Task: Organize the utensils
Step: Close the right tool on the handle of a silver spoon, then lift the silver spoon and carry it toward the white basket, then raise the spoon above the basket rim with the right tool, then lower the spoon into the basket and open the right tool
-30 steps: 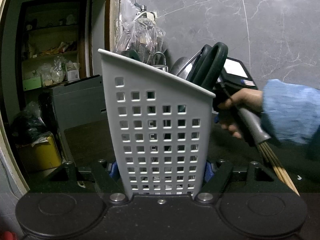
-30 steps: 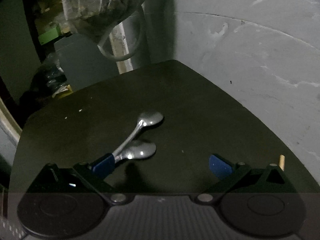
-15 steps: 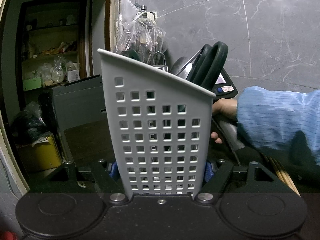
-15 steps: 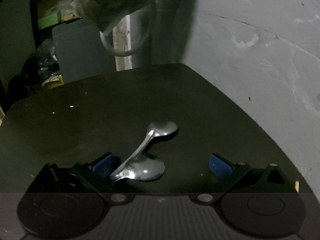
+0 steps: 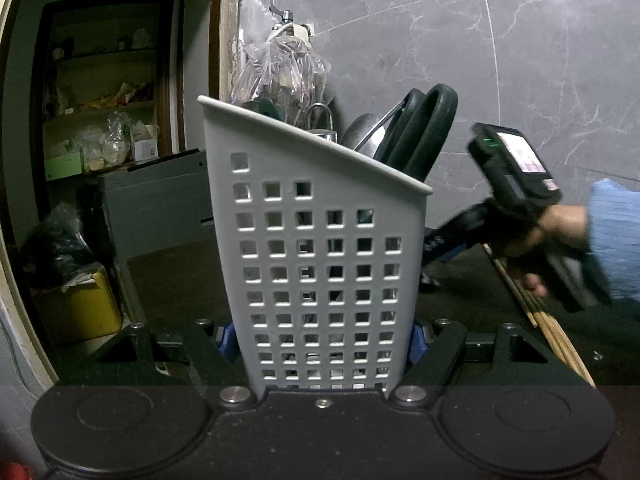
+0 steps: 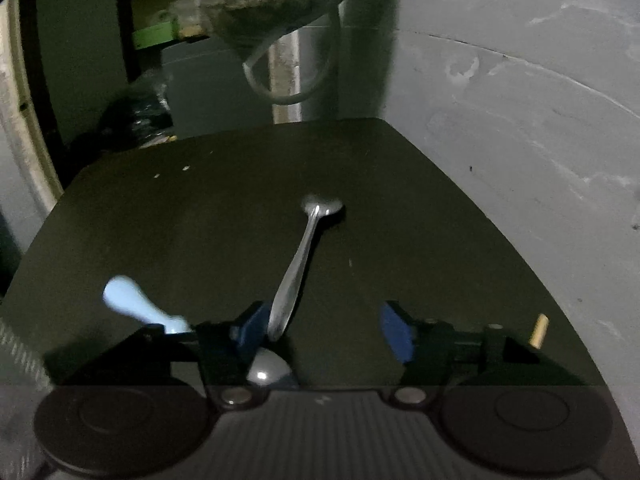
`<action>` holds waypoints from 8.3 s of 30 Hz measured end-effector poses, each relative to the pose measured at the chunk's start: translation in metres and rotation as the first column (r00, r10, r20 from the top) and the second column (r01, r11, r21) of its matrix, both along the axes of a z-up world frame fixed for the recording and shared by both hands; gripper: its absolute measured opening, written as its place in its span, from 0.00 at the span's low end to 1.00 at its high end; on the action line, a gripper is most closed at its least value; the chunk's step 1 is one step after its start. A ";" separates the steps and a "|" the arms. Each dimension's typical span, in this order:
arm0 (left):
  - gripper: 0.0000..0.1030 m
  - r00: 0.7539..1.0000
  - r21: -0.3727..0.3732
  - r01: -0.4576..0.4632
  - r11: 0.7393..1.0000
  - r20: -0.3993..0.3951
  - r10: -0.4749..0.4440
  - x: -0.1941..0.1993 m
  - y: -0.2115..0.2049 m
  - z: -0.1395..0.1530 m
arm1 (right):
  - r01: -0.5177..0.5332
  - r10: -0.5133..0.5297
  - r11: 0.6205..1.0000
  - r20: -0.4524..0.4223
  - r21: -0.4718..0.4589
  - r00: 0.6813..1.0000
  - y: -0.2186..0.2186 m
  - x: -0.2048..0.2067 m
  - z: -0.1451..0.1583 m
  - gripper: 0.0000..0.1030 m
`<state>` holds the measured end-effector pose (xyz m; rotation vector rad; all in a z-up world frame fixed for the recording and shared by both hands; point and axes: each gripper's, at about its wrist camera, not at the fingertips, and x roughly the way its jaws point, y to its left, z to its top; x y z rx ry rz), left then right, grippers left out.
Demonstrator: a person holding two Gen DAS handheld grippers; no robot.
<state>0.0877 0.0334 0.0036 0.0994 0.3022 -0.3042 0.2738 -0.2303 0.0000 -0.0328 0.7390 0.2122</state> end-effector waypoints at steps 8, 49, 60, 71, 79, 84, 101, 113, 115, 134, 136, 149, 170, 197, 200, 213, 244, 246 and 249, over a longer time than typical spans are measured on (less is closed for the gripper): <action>0.74 1.000 0.004 -0.001 1.000 0.001 0.001 -0.001 -0.001 0.000 | -0.031 0.031 0.999 -0.015 0.041 0.999 -0.002 -0.011 0.005 0.62; 0.74 1.000 0.002 0.001 1.000 -0.001 -0.001 -0.001 0.000 0.000 | -0.024 0.057 0.961 -0.112 0.275 0.992 -0.027 -0.060 0.008 0.27; 0.74 1.000 0.001 0.001 1.000 -0.002 -0.001 -0.001 -0.001 0.000 | -0.070 0.090 0.969 -0.074 0.237 0.993 -0.021 -0.066 0.007 0.06; 0.74 1.000 0.001 0.001 1.000 -0.001 -0.001 -0.001 -0.001 0.000 | -0.153 0.153 0.986 -0.012 -0.061 0.988 0.018 -0.118 0.015 0.06; 0.74 1.000 0.003 0.000 1.000 -0.002 0.000 0.000 -0.002 0.000 | -0.240 0.242 0.970 -0.061 0.043 0.968 0.029 -0.134 0.006 0.09; 0.74 1.000 0.003 0.000 1.000 -0.002 0.000 0.000 -0.002 0.000 | -0.265 0.281 0.950 -0.079 0.161 0.957 0.023 -0.123 0.007 0.31; 0.74 1.000 0.003 0.001 1.000 -0.002 -0.001 0.000 -0.002 0.000 | -0.238 0.287 0.937 -0.179 0.255 0.941 0.012 -0.082 0.011 0.04; 0.74 1.000 0.003 0.001 1.000 -0.002 -0.001 0.000 -0.002 0.000 | -0.253 0.278 0.954 -0.164 0.159 0.946 0.026 -0.081 0.014 0.04; 0.74 1.000 0.003 0.001 1.000 -0.002 -0.001 0.000 -0.002 0.000 | -0.243 0.271 0.954 -0.157 0.174 0.950 0.023 -0.082 0.013 0.04; 0.74 1.000 0.004 -0.001 1.000 -0.002 0.001 -0.001 -0.002 0.000 | -0.189 0.114 0.925 0.236 0.329 0.965 -0.015 -0.129 0.054 0.04; 0.74 1.000 0.004 -0.001 1.000 -0.002 0.001 -0.001 -0.002 0.000 | -0.193 0.097 0.926 0.288 0.325 0.953 -0.016 -0.134 0.065 0.04; 0.74 1.000 0.004 -0.001 1.000 -0.002 0.001 -0.001 -0.002 0.000 | -0.240 0.034 0.917 0.539 0.318 0.842 -0.011 -0.149 0.134 0.04; 0.74 1.000 0.004 0.000 1.000 -0.002 0.001 -0.001 -0.002 0.000 | -0.568 0.243 0.771 0.691 0.288 0.680 0.075 -0.135 0.162 0.04; 0.74 1.000 0.005 -0.002 1.000 -0.003 0.002 0.000 -0.001 0.000 | -0.612 0.290 0.698 0.635 0.371 0.716 0.068 -0.119 0.105 0.04; 0.74 1.000 0.005 -0.001 1.000 -0.003 0.001 -0.001 -0.002 0.000 | -0.616 0.290 0.696 0.640 0.369 0.711 0.075 -0.117 0.107 0.04; 0.74 1.000 0.004 -0.002 1.000 -0.003 0.002 -0.001 -0.001 0.002 | -0.568 0.261 0.771 0.670 0.289 0.695 0.075 -0.138 0.088 0.04; 0.74 1.000 0.006 -0.001 1.000 -0.003 0.001 -0.001 0.000 0.003 | -0.545 0.176 0.733 0.660 0.407 0.730 0.061 -0.131 0.086 0.02; 0.74 1.000 0.006 -0.001 1.000 -0.003 0.001 -0.001 0.000 0.003 | -0.556 0.179 0.719 0.663 0.416 0.727 0.060 -0.131 0.089 0.02; 0.74 1.000 0.006 -0.001 1.000 -0.003 0.001 -0.001 0.001 0.003 | -0.575 0.182 0.699 0.671 0.426 0.718 0.059 -0.132 0.096 0.02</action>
